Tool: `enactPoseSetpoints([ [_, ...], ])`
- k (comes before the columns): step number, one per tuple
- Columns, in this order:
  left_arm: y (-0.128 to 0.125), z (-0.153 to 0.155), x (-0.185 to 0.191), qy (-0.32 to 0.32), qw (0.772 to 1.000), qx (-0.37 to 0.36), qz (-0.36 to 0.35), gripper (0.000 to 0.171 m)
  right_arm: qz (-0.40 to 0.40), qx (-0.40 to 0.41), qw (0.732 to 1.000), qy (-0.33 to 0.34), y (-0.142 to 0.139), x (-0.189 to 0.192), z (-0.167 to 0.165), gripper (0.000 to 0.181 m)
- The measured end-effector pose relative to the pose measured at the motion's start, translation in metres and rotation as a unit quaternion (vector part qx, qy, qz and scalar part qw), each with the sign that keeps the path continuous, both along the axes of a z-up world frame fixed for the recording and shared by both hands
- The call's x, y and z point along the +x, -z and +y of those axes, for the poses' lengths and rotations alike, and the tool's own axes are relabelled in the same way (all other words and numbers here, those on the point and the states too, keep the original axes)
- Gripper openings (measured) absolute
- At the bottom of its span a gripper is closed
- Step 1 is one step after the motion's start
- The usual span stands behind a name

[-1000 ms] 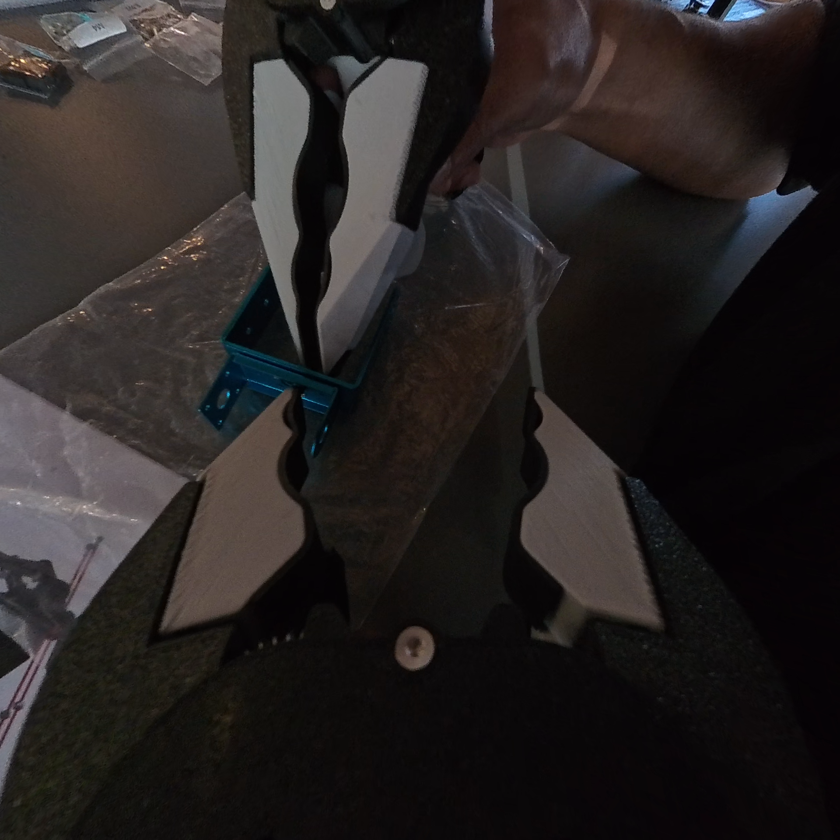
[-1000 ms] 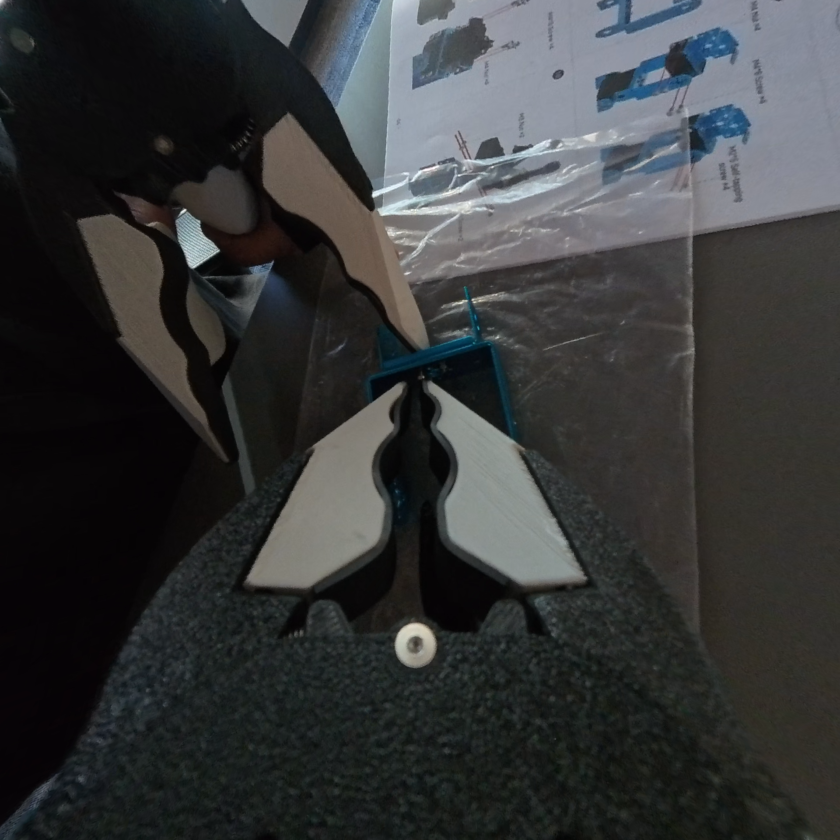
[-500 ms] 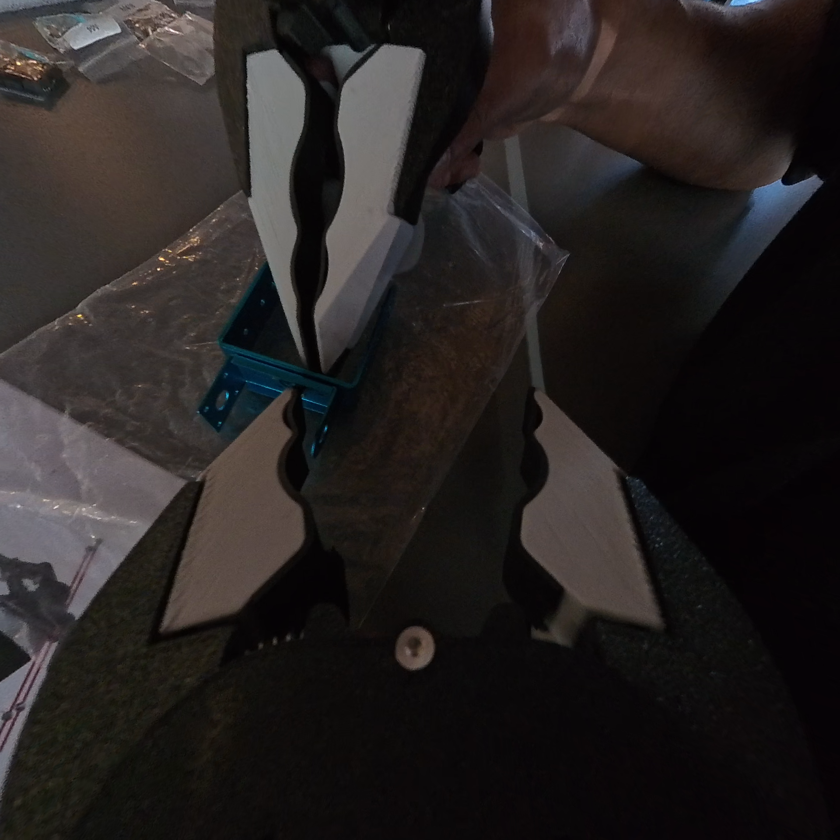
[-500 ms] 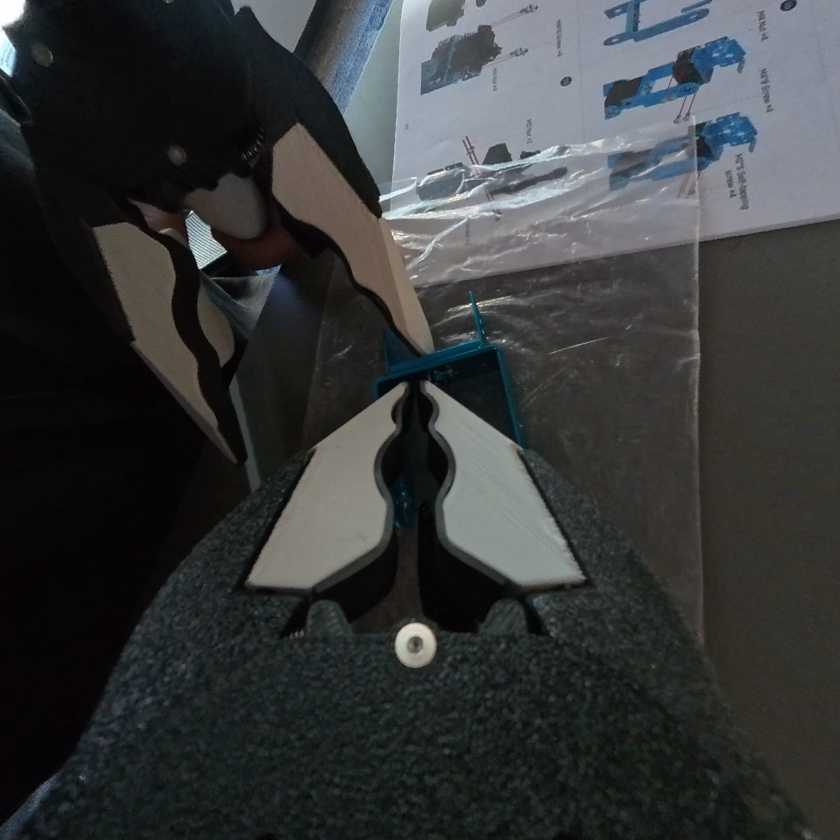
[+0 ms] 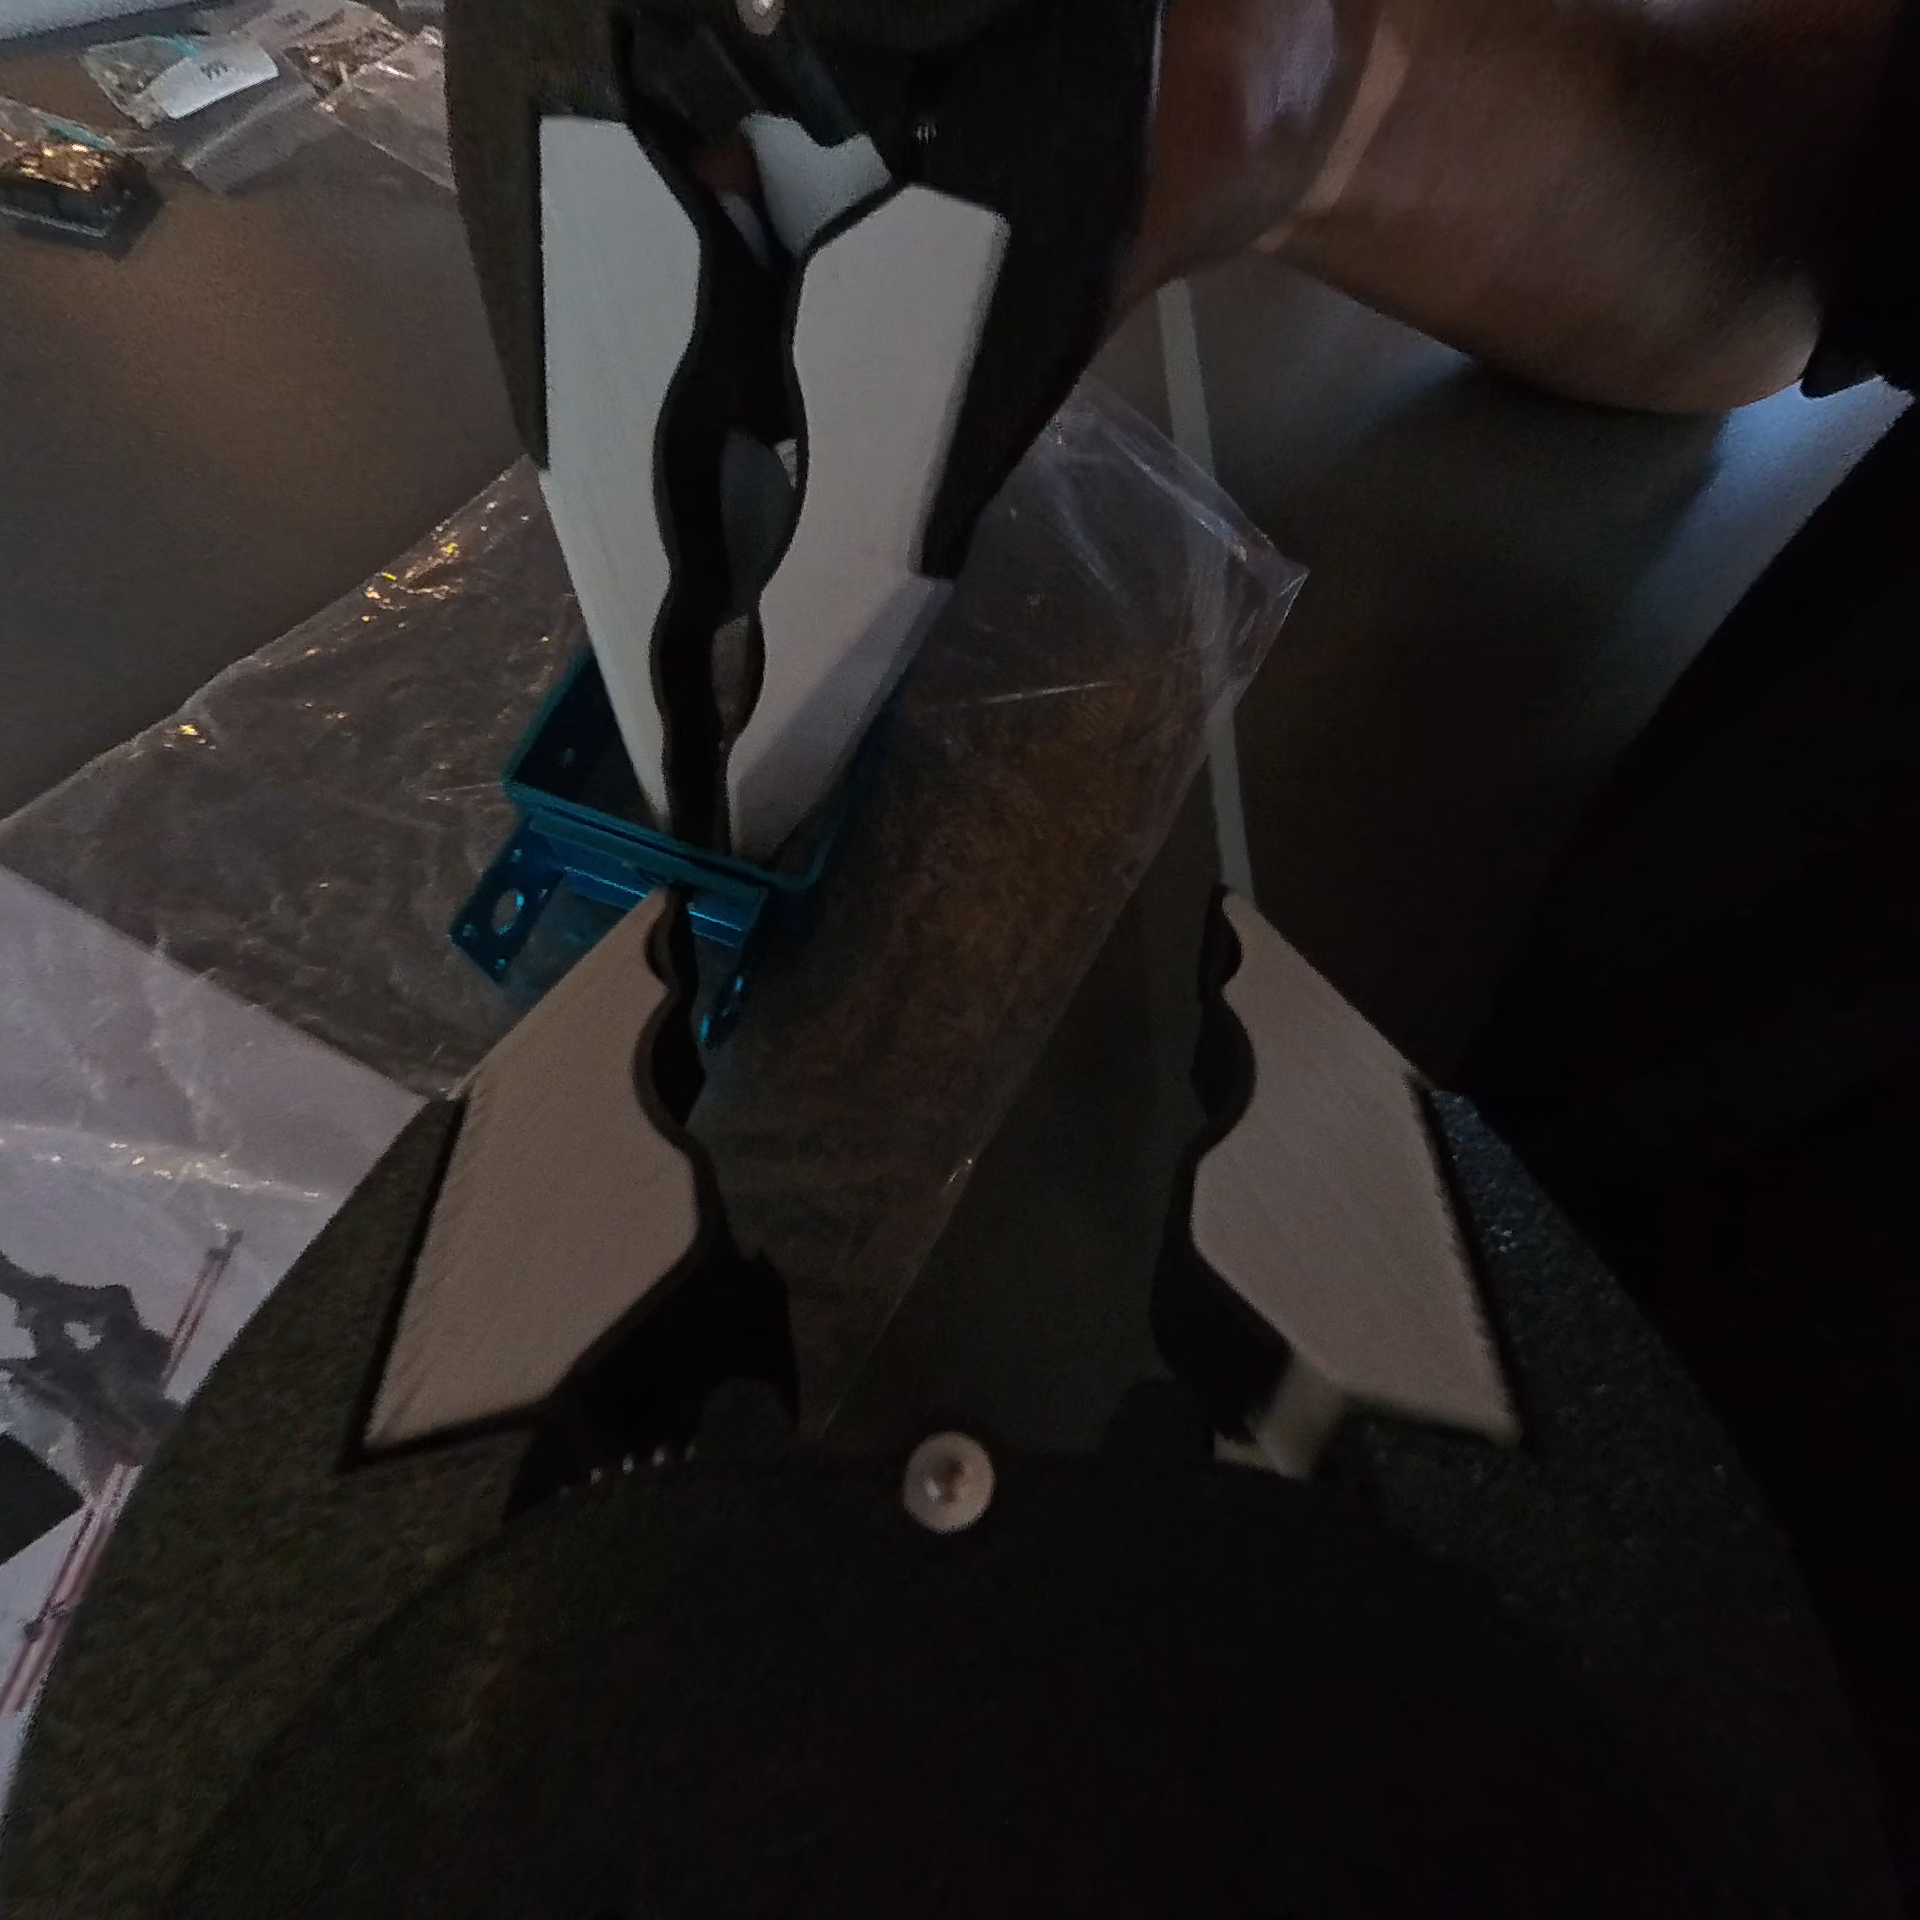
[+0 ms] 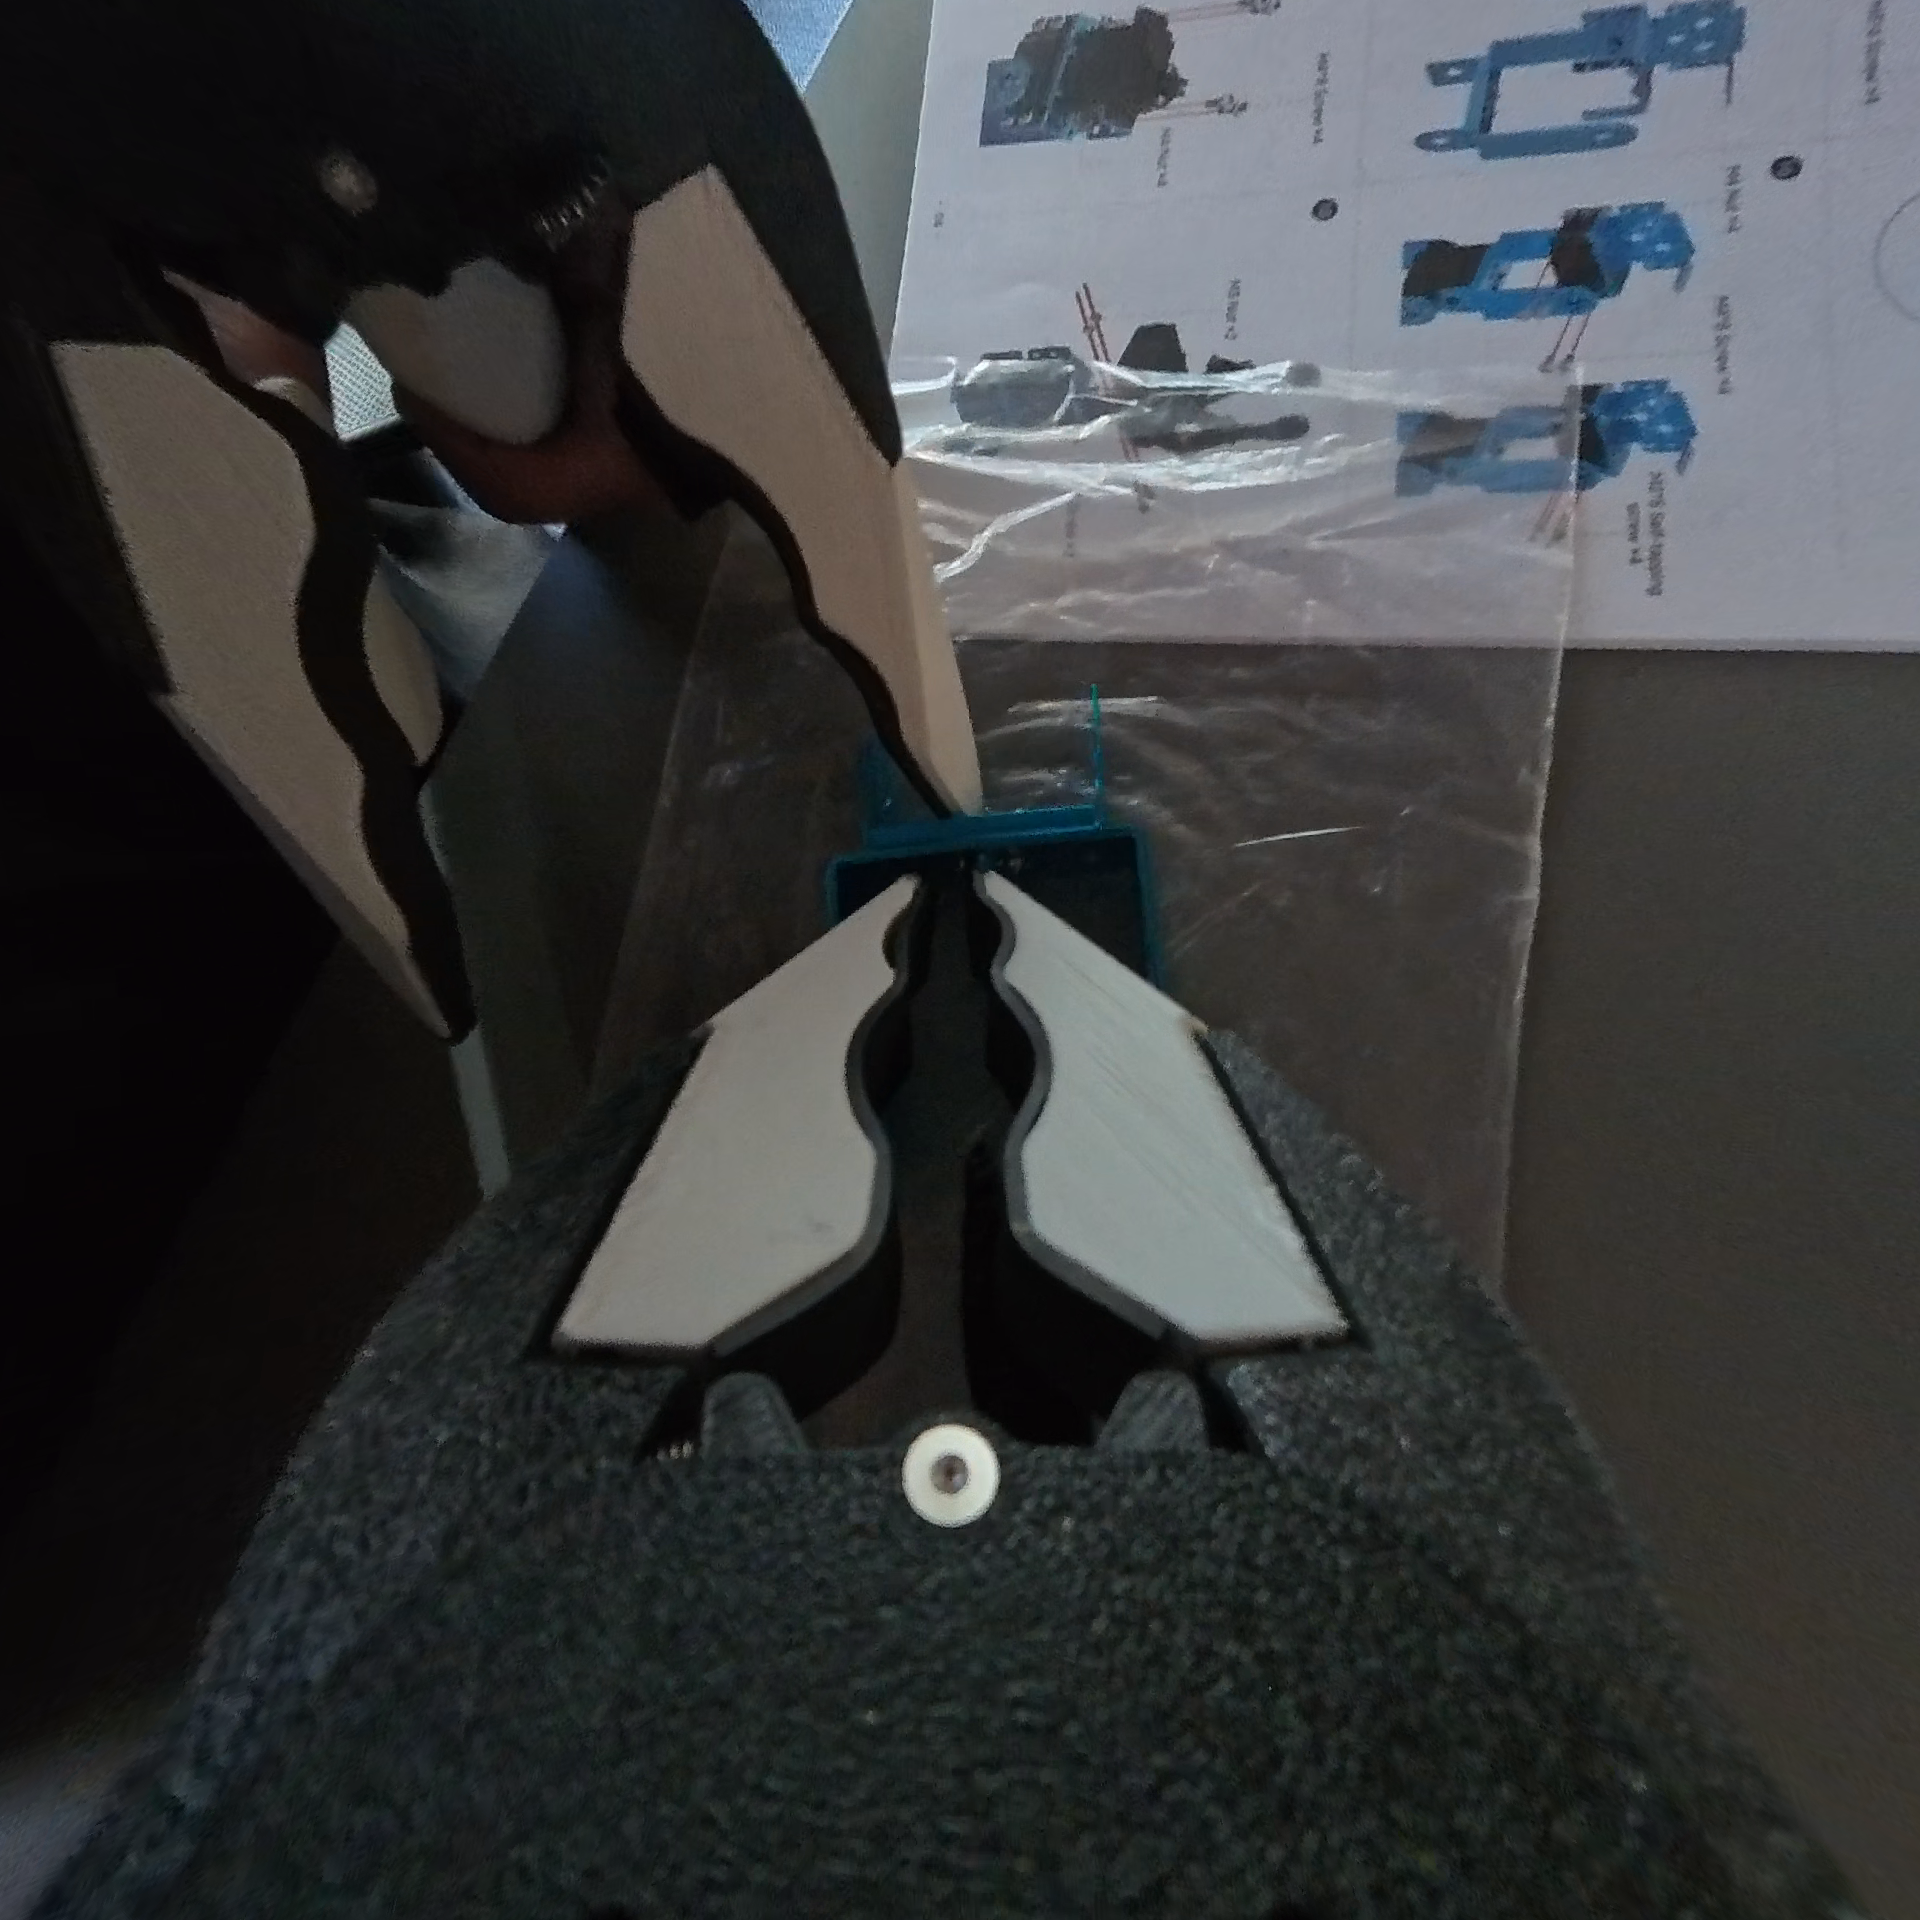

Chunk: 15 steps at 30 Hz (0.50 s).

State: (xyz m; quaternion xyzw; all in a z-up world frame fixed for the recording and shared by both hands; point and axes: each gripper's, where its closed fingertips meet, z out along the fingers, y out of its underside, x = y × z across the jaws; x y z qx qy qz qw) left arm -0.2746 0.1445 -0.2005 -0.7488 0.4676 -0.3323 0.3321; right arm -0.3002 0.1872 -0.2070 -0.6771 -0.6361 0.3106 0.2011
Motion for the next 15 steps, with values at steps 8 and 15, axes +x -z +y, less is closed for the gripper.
enactPoseSetpoints([
  [8, 0.004, -0.002, -0.008, -0.007, 0.999, 0.025, 0.026, 0.100, -0.003, 0.021, 1.000, -0.008, 0.000, -0.010, -0.001, 0.009],
  [15, 0.002, -0.005, -0.012, -0.012, 1.000, 0.014, 0.011, 0.098, -0.027, 0.025, 0.999, -0.020, 0.000, -0.001, 0.001, 0.012],
])
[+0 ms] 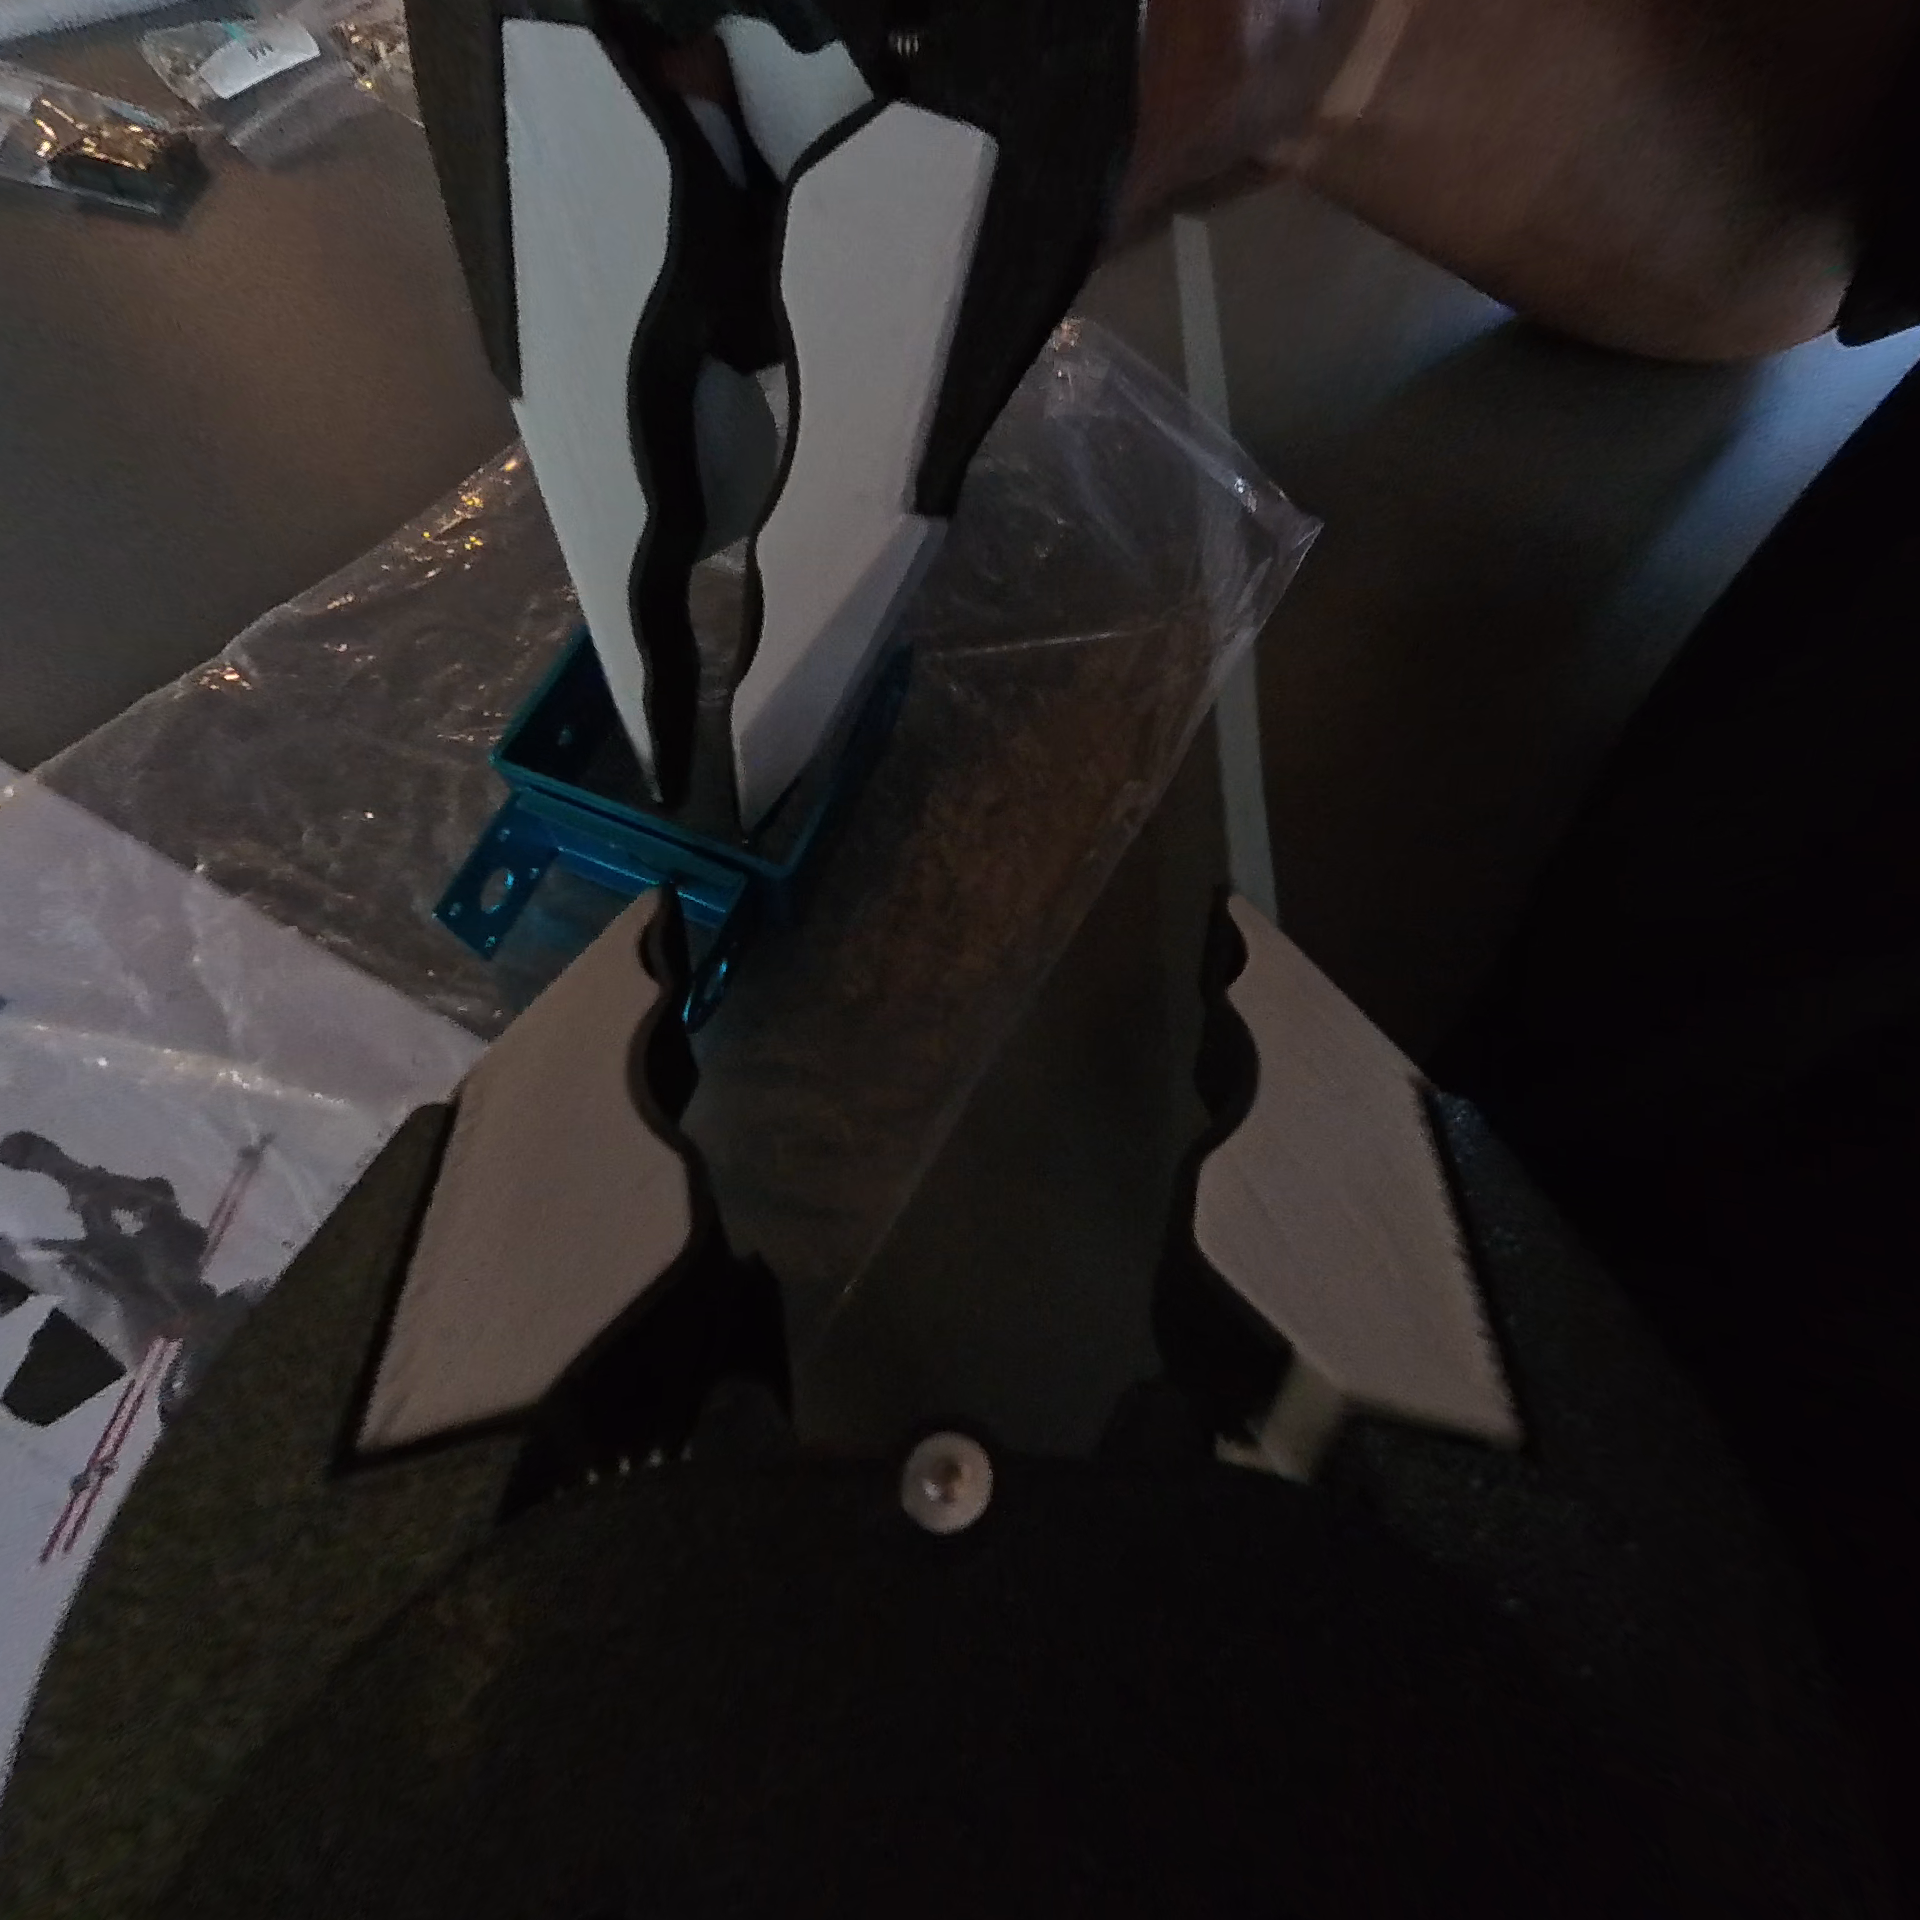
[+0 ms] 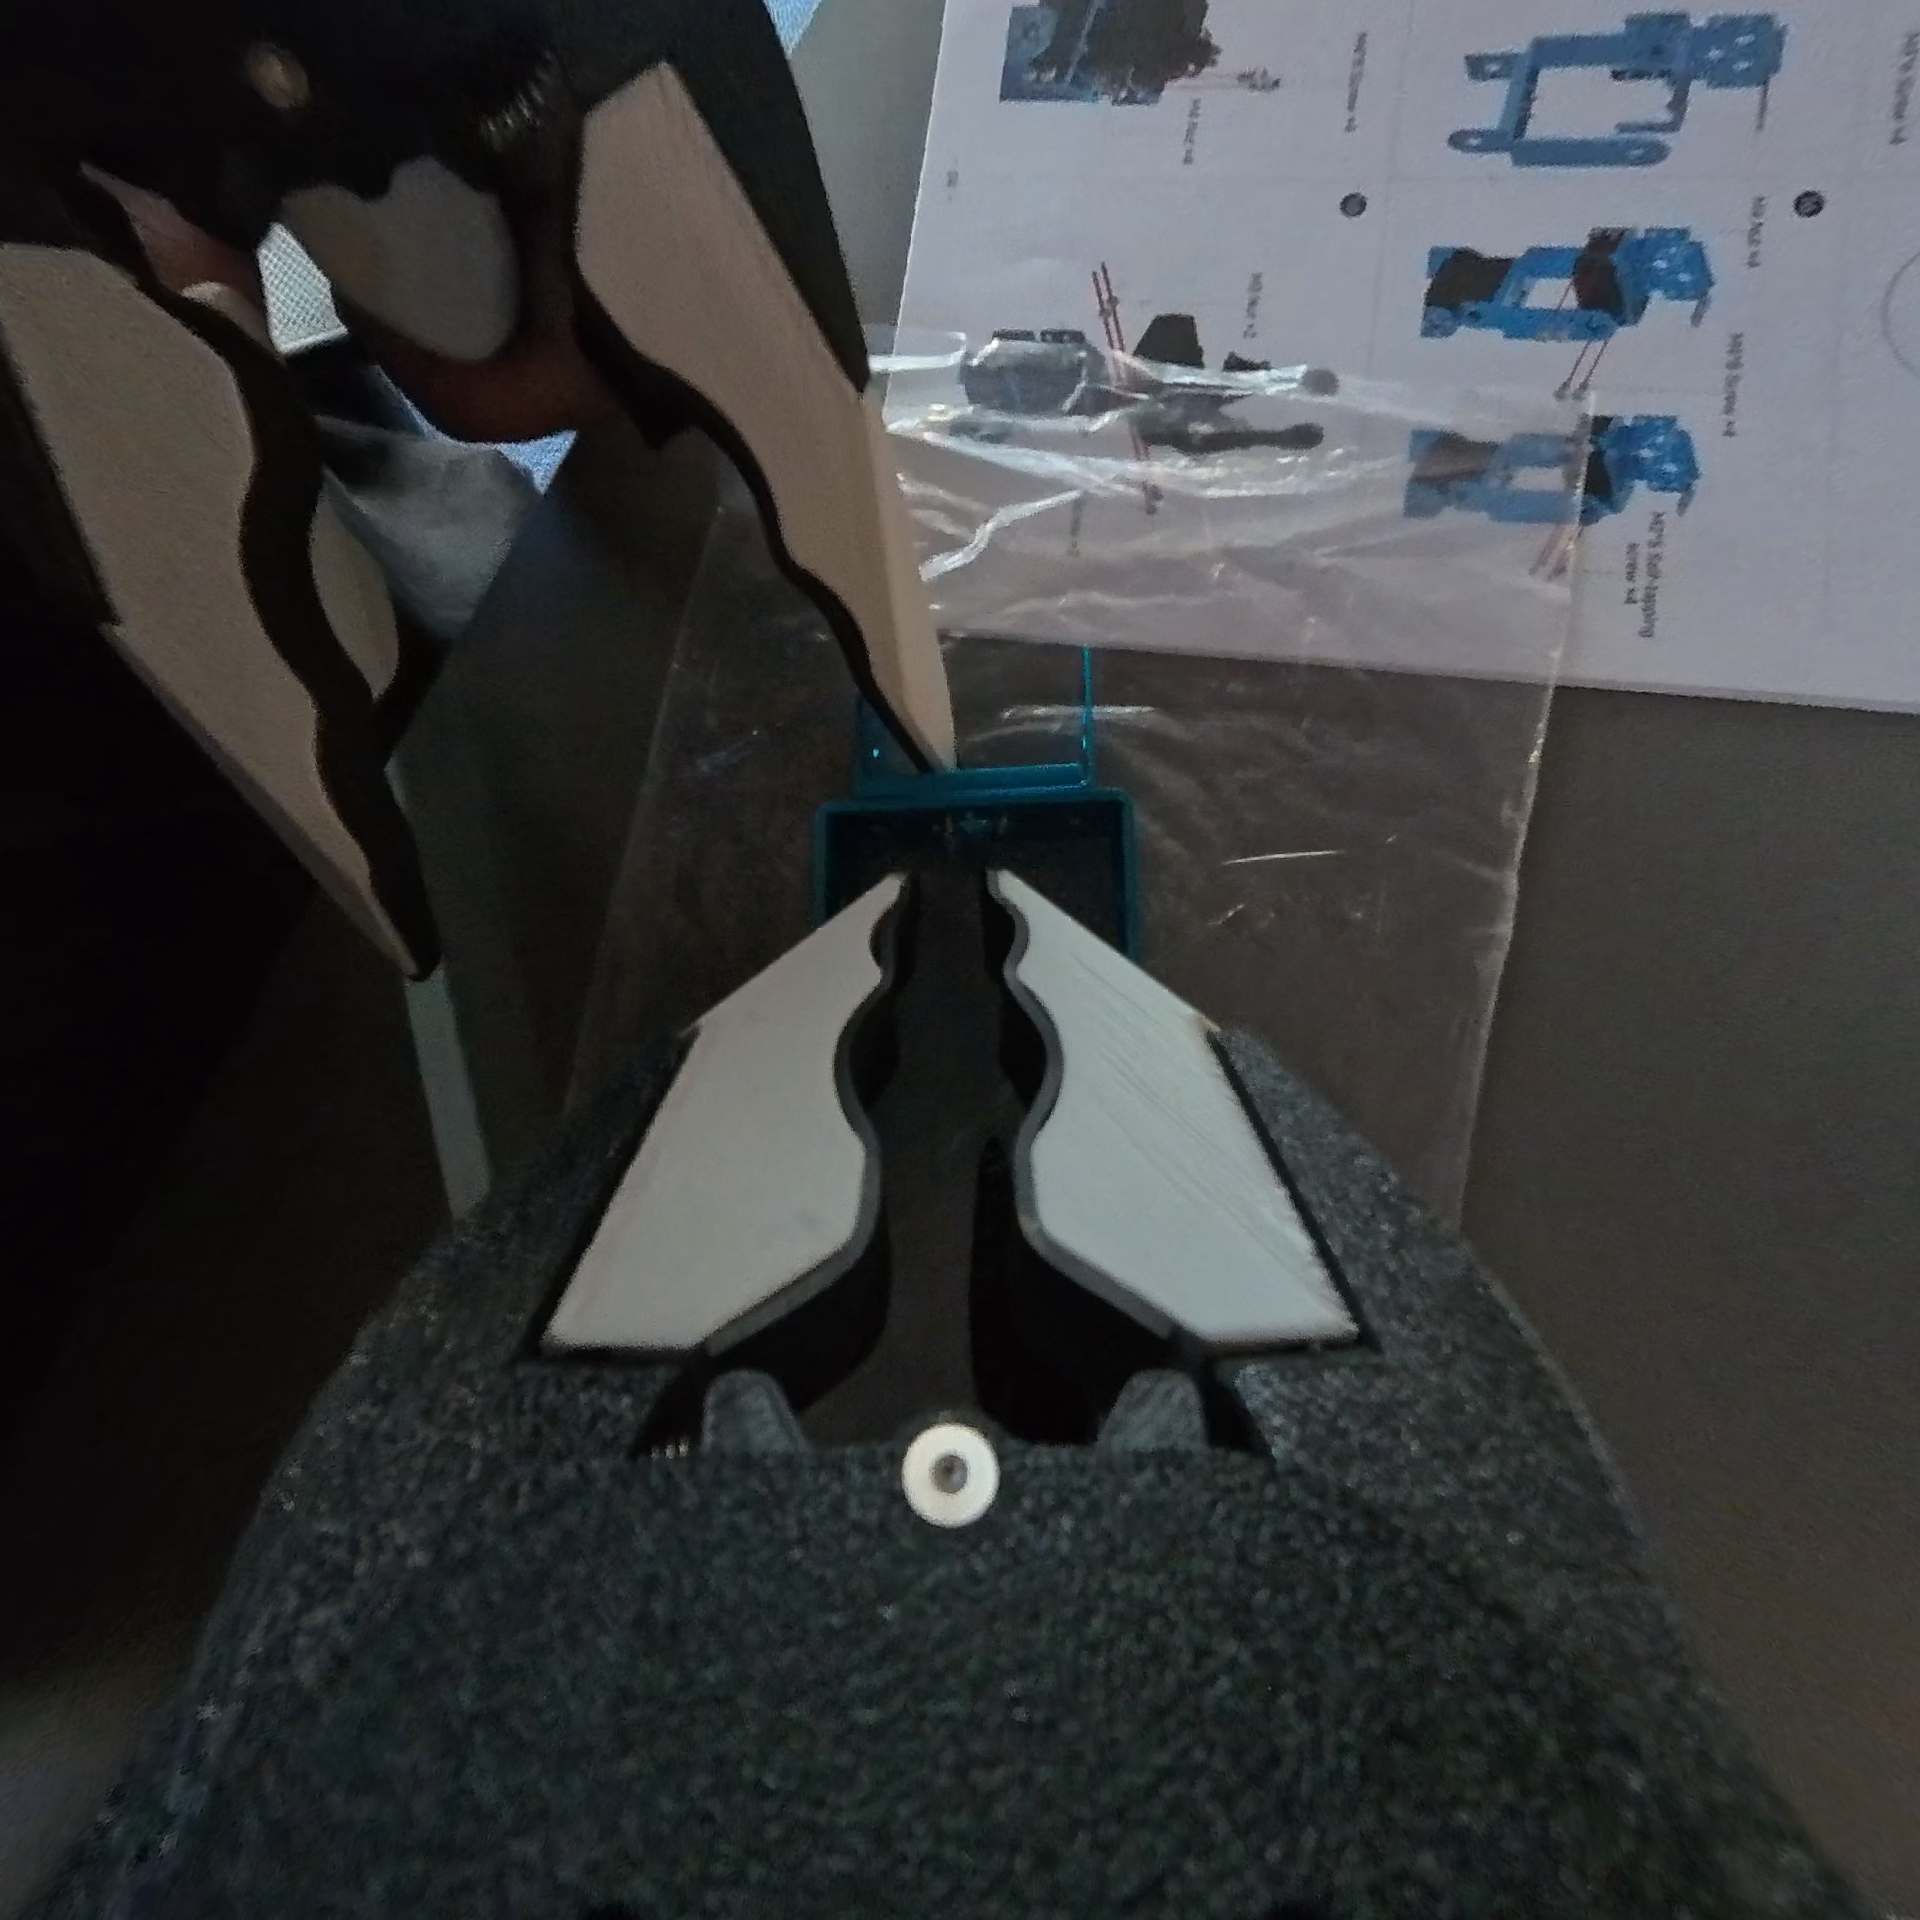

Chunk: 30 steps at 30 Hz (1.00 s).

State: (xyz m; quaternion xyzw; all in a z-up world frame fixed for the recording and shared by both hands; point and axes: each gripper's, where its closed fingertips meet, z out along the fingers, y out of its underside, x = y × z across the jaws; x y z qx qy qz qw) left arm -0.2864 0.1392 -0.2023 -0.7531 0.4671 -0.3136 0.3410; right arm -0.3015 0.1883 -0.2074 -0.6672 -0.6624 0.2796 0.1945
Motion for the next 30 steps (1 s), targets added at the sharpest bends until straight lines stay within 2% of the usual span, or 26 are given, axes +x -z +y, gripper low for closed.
enactPoseSetpoints([
  [7, 0.0005, -0.0019, -0.0012, 0.000, 1.000, 0.002, -0.002, 0.098, -0.039, 0.030, 0.998, -0.035, 0.0090, 0.0009, -0.0039, 0.007],
  [20, -0.0029, -0.0033, 0.0014, 0.006, 1.000, 0.002, -0.012, 0.098, -0.064, 0.037, 0.996, -0.047, 0.0100, 0.0031, -0.0039, 0.007],
  [23, -0.0039, -0.0030, 0.0028, 0.008, 1.000, 0.004, -0.013, 0.098, -0.082, 0.017, 0.996, -0.041, 0.0104, 0.0033, -0.0040, 0.007],
  [30, -0.0038, -0.0048, 0.0026, 0.008, 1.000, 0.007, -0.013, 0.099, -0.092, 0.025, 0.994, -0.044, 0.0102, 0.0013, -0.0030, 0.002],
])
